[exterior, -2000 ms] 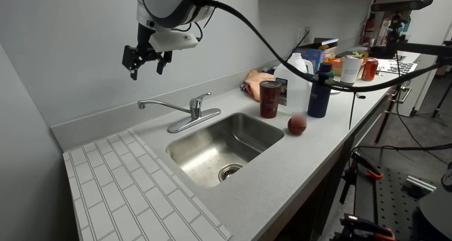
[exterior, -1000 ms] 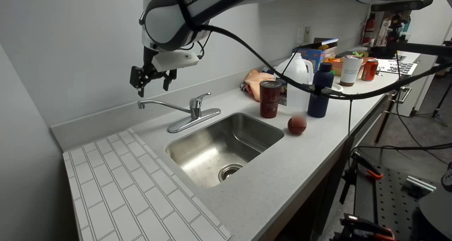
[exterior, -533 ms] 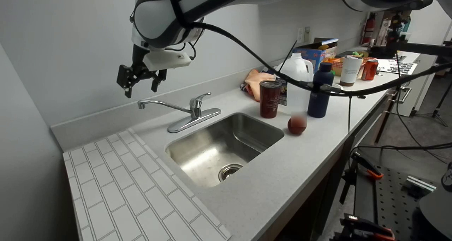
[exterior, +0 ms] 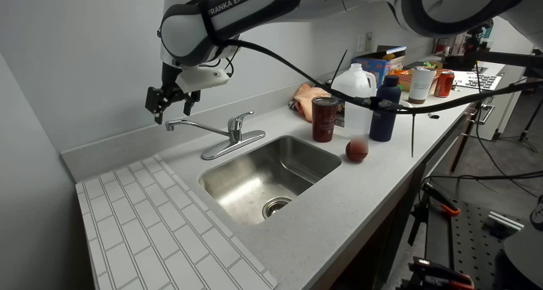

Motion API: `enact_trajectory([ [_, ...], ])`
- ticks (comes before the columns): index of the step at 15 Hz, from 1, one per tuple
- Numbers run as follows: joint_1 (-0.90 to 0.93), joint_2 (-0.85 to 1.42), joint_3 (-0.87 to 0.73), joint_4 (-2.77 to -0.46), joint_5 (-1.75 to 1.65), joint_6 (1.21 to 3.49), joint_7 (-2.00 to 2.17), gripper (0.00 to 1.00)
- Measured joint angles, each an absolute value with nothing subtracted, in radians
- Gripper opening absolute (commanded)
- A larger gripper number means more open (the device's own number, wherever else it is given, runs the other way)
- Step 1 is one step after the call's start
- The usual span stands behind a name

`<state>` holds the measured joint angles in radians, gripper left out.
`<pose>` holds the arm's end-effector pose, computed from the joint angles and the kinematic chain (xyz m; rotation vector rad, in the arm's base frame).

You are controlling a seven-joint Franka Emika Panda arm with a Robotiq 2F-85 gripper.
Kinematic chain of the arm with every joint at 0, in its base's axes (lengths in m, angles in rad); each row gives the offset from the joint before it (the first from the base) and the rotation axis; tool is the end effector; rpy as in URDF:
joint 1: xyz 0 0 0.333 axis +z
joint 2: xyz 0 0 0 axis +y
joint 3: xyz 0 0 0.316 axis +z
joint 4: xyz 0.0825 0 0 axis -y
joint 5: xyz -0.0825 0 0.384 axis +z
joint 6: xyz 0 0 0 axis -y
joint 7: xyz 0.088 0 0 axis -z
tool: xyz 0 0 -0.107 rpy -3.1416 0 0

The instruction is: Push the faucet of the sink slightly to the right.

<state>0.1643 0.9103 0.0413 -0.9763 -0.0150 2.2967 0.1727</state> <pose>0.7998 0.1524 0.3581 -2.9884 -0.0266 -0.6069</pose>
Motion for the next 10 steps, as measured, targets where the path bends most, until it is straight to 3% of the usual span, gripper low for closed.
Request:
enact_trajectory([
  [10,0.122,1.017,0.085,-0.805,0.04,2.145,0.046,1.0],
])
